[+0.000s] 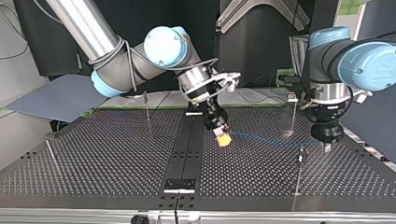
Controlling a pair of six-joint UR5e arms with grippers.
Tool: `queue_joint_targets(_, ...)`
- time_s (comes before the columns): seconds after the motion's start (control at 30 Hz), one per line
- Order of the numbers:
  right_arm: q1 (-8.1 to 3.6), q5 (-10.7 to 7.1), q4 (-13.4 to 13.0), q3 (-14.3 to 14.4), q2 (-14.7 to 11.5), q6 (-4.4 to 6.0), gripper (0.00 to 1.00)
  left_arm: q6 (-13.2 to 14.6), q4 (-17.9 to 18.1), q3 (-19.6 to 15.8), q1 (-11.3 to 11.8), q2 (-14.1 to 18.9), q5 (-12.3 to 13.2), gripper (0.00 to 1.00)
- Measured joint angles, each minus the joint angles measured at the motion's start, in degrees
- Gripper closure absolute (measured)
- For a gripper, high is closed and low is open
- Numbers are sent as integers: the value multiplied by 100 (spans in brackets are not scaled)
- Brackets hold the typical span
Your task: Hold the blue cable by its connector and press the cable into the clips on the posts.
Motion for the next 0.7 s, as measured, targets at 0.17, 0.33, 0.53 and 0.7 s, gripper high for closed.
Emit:
queue_joint_targets(0.17,-36,-5,9,-2,21,1,100,-11,21,9,60,-59,86,96)
queue_joint_targets(0.33,-64,-6,18,-2,68,2,100,-13,24,10,93,-74,146,96)
queue_joint_targets(0.53,-94,-6,22,-2,124,-2,100,-13,67,11,124,-90,189,96)
queue_joint_targets(0.7,-112,-6,28,-2,149,-7,100,23,99,44,155,-232,264,96)
